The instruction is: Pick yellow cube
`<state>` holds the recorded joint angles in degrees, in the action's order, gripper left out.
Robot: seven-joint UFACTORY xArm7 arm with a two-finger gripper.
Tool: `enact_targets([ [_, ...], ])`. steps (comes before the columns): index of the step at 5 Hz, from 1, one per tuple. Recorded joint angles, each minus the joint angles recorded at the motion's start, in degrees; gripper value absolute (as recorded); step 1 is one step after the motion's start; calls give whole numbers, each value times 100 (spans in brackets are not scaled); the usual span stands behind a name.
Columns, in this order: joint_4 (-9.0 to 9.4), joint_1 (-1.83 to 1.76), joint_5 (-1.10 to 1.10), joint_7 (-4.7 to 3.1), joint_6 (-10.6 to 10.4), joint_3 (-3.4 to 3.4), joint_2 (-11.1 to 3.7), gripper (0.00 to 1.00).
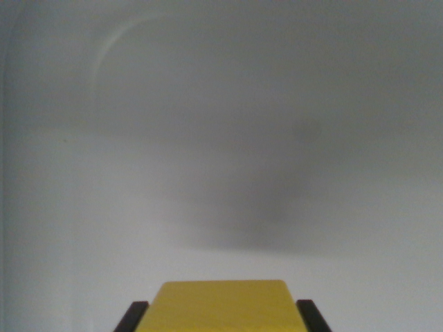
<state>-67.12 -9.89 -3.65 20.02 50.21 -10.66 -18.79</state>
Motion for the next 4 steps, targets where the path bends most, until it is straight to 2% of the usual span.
enact_targets([
  [1,-159,7,24,-13,246,-9,88,100],
  [2,-159,7,24,-13,246,-9,88,100],
  [3,-326,14,48,-27,503,-19,180,100],
  [4,-326,14,48,-27,503,-19,180,100],
])
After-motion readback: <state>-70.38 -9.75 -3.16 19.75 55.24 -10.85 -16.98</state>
